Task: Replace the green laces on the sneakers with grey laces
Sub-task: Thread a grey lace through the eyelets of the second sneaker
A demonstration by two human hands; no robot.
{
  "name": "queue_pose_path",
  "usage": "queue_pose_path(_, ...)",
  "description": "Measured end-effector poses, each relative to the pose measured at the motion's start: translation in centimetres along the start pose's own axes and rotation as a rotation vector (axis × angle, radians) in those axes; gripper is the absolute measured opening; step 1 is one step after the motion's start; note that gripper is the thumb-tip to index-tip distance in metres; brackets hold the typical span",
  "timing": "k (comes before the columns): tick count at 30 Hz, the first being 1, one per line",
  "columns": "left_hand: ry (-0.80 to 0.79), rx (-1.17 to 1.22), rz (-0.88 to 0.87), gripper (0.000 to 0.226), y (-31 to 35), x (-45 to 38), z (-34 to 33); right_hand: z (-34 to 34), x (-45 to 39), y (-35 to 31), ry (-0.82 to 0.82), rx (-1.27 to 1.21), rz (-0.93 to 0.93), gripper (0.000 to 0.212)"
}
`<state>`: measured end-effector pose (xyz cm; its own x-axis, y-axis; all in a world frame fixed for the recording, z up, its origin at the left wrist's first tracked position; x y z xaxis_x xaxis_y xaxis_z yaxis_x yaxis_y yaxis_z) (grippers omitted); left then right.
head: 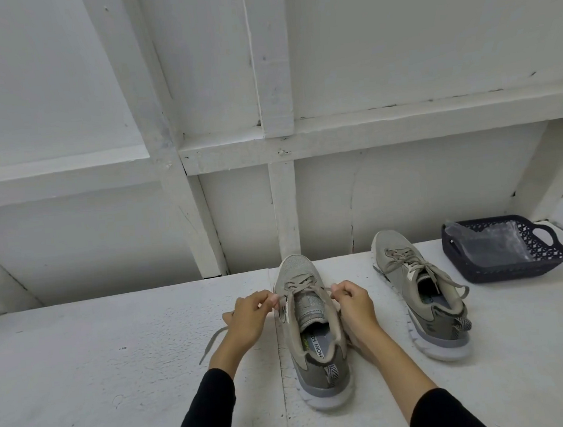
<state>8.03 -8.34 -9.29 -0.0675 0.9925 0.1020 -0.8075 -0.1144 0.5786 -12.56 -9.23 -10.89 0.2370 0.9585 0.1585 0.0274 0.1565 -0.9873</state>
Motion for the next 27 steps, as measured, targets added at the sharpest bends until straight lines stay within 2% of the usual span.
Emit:
queue_pose_path(2,0.040,-0.061,0.028,0.036,-0.1,-0.1,0.2,0.2,-0.1,0.1,0.015,-0.021,-0.009,0.028)
queue_pose_path(4,0.041,0.087,0.023,0.035,-0.2,-0.1,0.3,0.1,0.1,0.1,0.013,-0.023,-0.018,0.025)
queue_pose_path(9,-0.262,0.491,0.132,0.034,0.6,0.4,2.2,0.5,0.1,0.0,0.059,-0.048,-0.012,0.007)
queue_pose_path(11,-0.292,0.892,0.297,0.027,0.8,-0.2,2.8,0.5,0.2,-0.5,0.072,-0.054,-0.001,0.007)
queue_pose_path(14,-0.386,1.708,0.633,0.020,2.1,-0.7,2.8,0.2,0.4,-1.6,0.073,-0.065,0.063,0.006)
queue_pose_path(16,-0.388,2.002,0.790,0.020,2.8,-0.8,2.5,-0.2,0.6,-2.6,0.062,-0.075,0.110,0.004)
queue_pose_path(19,-0.362,2.111,0.860,0.028,3.8,-1.1,1.9,-0.7,0.9,-3.7,-0.021,-0.094,0.162,0.010)
queue_pose_path(21,-0.430,2.075,0.862,0.027,4.3,-1.4,1.7,-1.1,1.2,-4.1,-0.105,-0.092,0.170,0.014)
queue_pose_path(25,-0.651,1.799,0.713,0.029,4.9,-1.9,1.8,-1.8,1.6,-4.0,-0.234,-0.042,0.184,0.027)
queue_pose_path(27,-0.663,1.642,0.616,0.031,5.0,-1.7,2.0,-2.1,1.7,-3.9,-0.262,-0.005,0.219,0.029)
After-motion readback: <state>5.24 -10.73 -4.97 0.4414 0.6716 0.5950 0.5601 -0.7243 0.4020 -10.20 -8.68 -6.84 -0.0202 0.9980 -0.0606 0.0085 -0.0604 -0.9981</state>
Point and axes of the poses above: each hand's wrist, its own x-axis away from the middle knuckle, its own z-axis out of the back of the hand, y = z × x, the point moved 3 cm from there along -x, towards the middle knuckle, and after that the axes turned 13 degrees about -x, right-handed, at the moved point
